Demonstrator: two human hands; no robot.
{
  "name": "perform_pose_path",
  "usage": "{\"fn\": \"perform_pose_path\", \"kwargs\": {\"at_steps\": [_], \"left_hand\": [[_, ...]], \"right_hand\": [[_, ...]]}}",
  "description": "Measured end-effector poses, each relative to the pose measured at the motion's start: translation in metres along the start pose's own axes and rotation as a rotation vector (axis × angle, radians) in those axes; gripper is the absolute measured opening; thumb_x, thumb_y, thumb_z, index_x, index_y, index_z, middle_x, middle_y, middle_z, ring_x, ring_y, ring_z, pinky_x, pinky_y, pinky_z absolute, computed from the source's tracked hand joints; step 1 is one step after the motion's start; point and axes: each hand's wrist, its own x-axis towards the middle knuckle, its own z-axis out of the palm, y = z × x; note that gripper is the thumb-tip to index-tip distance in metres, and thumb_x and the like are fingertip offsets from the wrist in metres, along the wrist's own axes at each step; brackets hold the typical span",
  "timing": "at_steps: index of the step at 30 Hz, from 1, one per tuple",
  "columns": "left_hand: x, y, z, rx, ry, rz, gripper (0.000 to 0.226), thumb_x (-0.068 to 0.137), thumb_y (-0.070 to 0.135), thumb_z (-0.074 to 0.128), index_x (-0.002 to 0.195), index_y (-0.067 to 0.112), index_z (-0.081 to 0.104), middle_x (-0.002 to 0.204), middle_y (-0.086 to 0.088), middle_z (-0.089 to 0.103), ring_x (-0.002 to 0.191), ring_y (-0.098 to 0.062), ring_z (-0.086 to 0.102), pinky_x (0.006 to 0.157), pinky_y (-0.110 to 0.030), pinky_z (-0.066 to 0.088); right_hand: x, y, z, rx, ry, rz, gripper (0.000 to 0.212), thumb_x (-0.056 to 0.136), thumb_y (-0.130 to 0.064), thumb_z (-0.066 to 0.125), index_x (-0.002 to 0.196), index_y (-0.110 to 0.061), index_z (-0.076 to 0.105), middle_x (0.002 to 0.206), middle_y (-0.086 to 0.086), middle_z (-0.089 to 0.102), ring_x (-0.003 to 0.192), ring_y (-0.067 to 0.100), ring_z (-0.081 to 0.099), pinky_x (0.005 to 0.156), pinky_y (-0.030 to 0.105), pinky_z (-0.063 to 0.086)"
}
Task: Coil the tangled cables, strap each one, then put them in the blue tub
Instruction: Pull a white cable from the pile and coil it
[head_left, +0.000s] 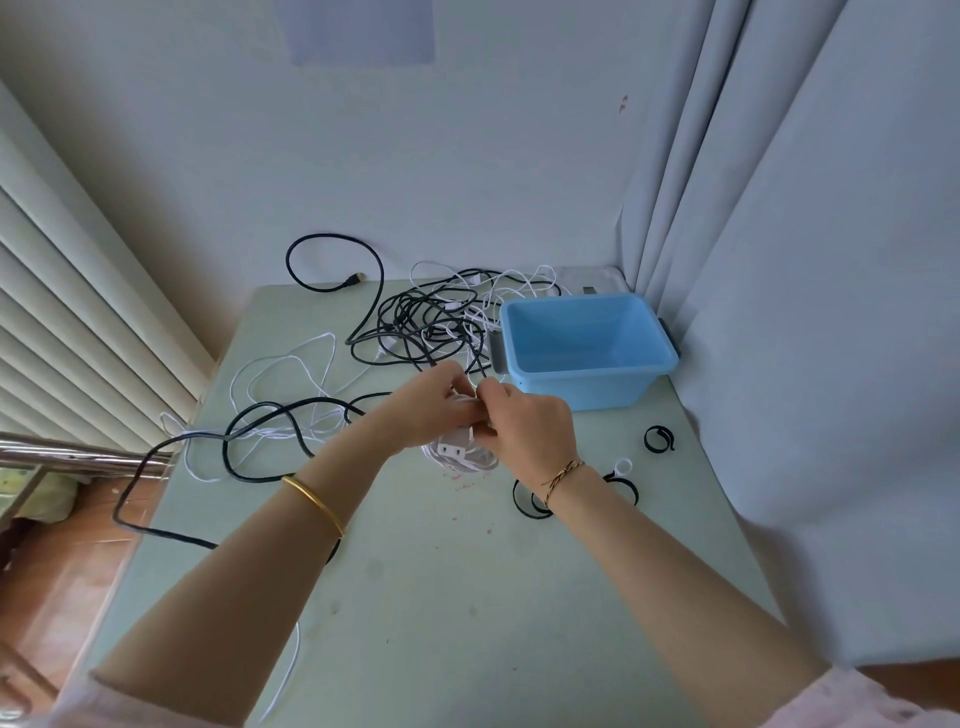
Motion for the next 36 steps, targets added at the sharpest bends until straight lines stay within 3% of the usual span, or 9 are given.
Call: {"fn": "perform_pose_path", "kwargs": {"at_steps": [2, 7, 15, 19, 23, 26, 30, 34, 36], "left_hand": [[-0.001, 0.001, 0.000, -0.003, -0.012, 0.007, 0.022, 0.087, 0.031, 0.063, 0.095, 0.012, 0.054, 0.080, -0.003, 0.061, 0.071, -0.017, 0.052, 0.066, -0.031, 0.043], [-0.003, -0.001, -0.006, -0.070, -0.073, 0.014, 0.036, 0.090, 0.024, 0.061, 0.114, 0.017, 0.034, 0.114, -0.015, 0.060, 0.082, -0.020, 0.055, 0.078, -0.038, 0.050], [-0.006, 0.001, -0.012, -0.097, -0.080, 0.036, 0.037, 0.088, 0.015, 0.062, 0.117, 0.012, 0.038, 0.113, -0.012, 0.063, 0.086, -0.019, 0.057, 0.084, -0.038, 0.050], [-0.007, 0.005, -0.012, -0.201, -0.067, -0.038, 0.059, 0.069, 0.031, 0.064, 0.119, 0.011, 0.041, 0.109, -0.010, 0.061, 0.094, -0.023, 0.058, 0.092, -0.044, 0.048], [-0.004, 0.007, -0.011, -0.264, -0.049, -0.018, 0.025, 0.093, 0.027, 0.057, 0.104, 0.004, 0.056, 0.096, -0.013, 0.061, 0.086, -0.022, 0.055, 0.089, -0.044, 0.047], [-0.003, 0.004, -0.009, -0.284, -0.052, -0.029, 0.027, 0.095, 0.026, 0.054, 0.108, 0.003, 0.059, 0.103, -0.017, 0.066, 0.091, -0.024, 0.059, 0.093, -0.042, 0.048], [-0.002, 0.003, -0.007, -0.268, -0.047, -0.014, 0.022, 0.098, 0.025, 0.049, 0.108, 0.007, 0.057, 0.100, -0.010, 0.061, 0.089, -0.019, 0.055, 0.084, -0.035, 0.045], [-0.001, 0.002, -0.006, -0.228, -0.019, 0.007, 0.019, 0.099, 0.026, 0.046, 0.102, 0.010, 0.056, 0.097, -0.009, 0.059, 0.087, -0.019, 0.052, 0.084, -0.039, 0.044], [0.000, 0.001, -0.006, -0.194, -0.006, 0.019, 0.017, 0.100, 0.025, 0.045, 0.101, 0.011, 0.056, 0.095, -0.007, 0.058, 0.085, -0.018, 0.050, 0.083, -0.039, 0.044]], "right_hand": [[0.001, 0.000, 0.000, -0.007, -0.001, 0.013, 0.039, 0.053, -0.038, 0.086, 0.074, -0.017, 0.060, 0.050, -0.005, 0.054, 0.032, 0.014, 0.047, 0.040, 0.016, 0.021], [0.002, 0.000, -0.002, 0.007, 0.019, 0.048, 0.043, 0.054, -0.041, 0.086, 0.083, -0.016, 0.066, 0.049, -0.005, 0.055, 0.032, 0.015, 0.047, 0.038, 0.016, 0.025], [0.003, -0.001, -0.005, 0.036, 0.062, 0.071, 0.045, 0.052, -0.039, 0.089, 0.076, -0.012, 0.062, 0.048, -0.003, 0.052, 0.029, 0.016, 0.043, 0.039, 0.015, 0.021], [0.003, -0.002, -0.006, 0.008, 0.096, 0.065, 0.040, 0.058, -0.037, 0.087, 0.073, -0.012, 0.060, 0.050, -0.003, 0.050, 0.030, 0.015, 0.041, 0.038, 0.016, 0.022], [0.005, -0.004, -0.007, -0.029, 0.093, 0.050, 0.041, 0.057, -0.038, 0.088, 0.075, -0.014, 0.060, 0.053, -0.003, 0.050, 0.032, 0.015, 0.042, 0.040, 0.017, 0.021], [0.005, -0.003, -0.009, -0.026, 0.088, 0.055, 0.041, 0.056, -0.039, 0.088, 0.075, -0.014, 0.060, 0.054, -0.003, 0.051, 0.032, 0.015, 0.043, 0.041, 0.017, 0.019], [0.006, -0.001, -0.013, 0.055, 0.094, 0.049, 0.037, 0.061, -0.035, 0.086, 0.080, -0.014, 0.061, 0.054, -0.004, 0.053, 0.033, 0.016, 0.045, 0.041, 0.017, 0.020], [0.007, 0.001, -0.017, 0.125, 0.059, 0.035, 0.034, 0.068, -0.038, 0.082, 0.081, -0.016, 0.060, 0.051, -0.004, 0.052, 0.033, 0.016, 0.044, 0.039, 0.017, 0.020], [0.008, 0.001, -0.018, 0.165, 0.046, 0.043, 0.036, 0.068, -0.037, 0.082, 0.079, -0.016, 0.055, 0.049, -0.004, 0.050, 0.033, 0.016, 0.043, 0.040, 0.014, 0.012]]}}
